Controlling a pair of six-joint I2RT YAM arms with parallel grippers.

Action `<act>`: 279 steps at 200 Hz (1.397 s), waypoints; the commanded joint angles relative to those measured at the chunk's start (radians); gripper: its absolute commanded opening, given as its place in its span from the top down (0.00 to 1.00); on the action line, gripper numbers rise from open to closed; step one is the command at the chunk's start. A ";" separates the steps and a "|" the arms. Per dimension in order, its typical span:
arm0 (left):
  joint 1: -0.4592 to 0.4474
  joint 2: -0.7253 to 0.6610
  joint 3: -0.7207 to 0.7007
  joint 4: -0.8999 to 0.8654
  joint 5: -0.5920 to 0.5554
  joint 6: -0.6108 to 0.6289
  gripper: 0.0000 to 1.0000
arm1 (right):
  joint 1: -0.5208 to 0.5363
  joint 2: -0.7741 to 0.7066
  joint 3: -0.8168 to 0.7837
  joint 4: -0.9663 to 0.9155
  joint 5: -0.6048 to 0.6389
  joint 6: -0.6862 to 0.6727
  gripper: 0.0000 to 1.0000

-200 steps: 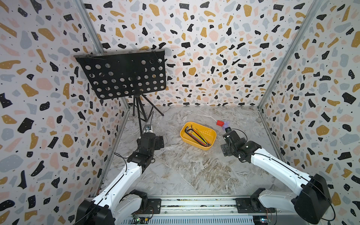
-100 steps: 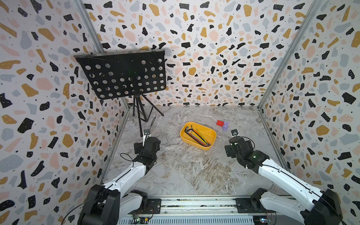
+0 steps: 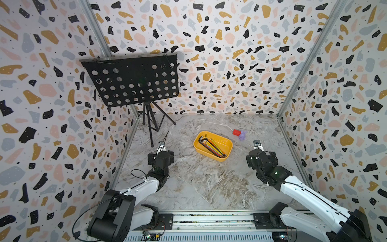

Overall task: Put the hex key on the desktop into the storage box
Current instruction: Reset both arms

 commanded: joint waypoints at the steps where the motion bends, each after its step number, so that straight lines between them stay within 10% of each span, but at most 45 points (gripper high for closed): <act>1: 0.018 0.042 0.030 0.094 0.020 0.063 0.00 | -0.008 -0.016 -0.009 0.045 0.049 -0.015 0.00; 93: 0.126 0.165 0.103 0.067 0.261 0.057 0.00 | -0.048 0.039 -0.044 0.171 0.093 -0.060 0.00; 123: 0.128 0.216 -0.093 0.505 0.323 0.090 0.00 | -0.103 0.087 -0.110 0.426 0.082 -0.162 0.00; 138: 0.135 0.160 -0.011 0.245 0.338 0.075 0.00 | -0.149 0.128 -0.120 0.498 0.037 -0.179 0.00; 216: 0.149 0.181 -0.016 0.286 0.357 0.071 0.01 | -0.285 0.279 -0.216 0.831 -0.120 -0.205 0.00; 279: 0.148 0.176 -0.018 0.289 0.354 0.071 0.00 | -0.318 0.593 -0.189 1.164 0.033 -0.339 0.01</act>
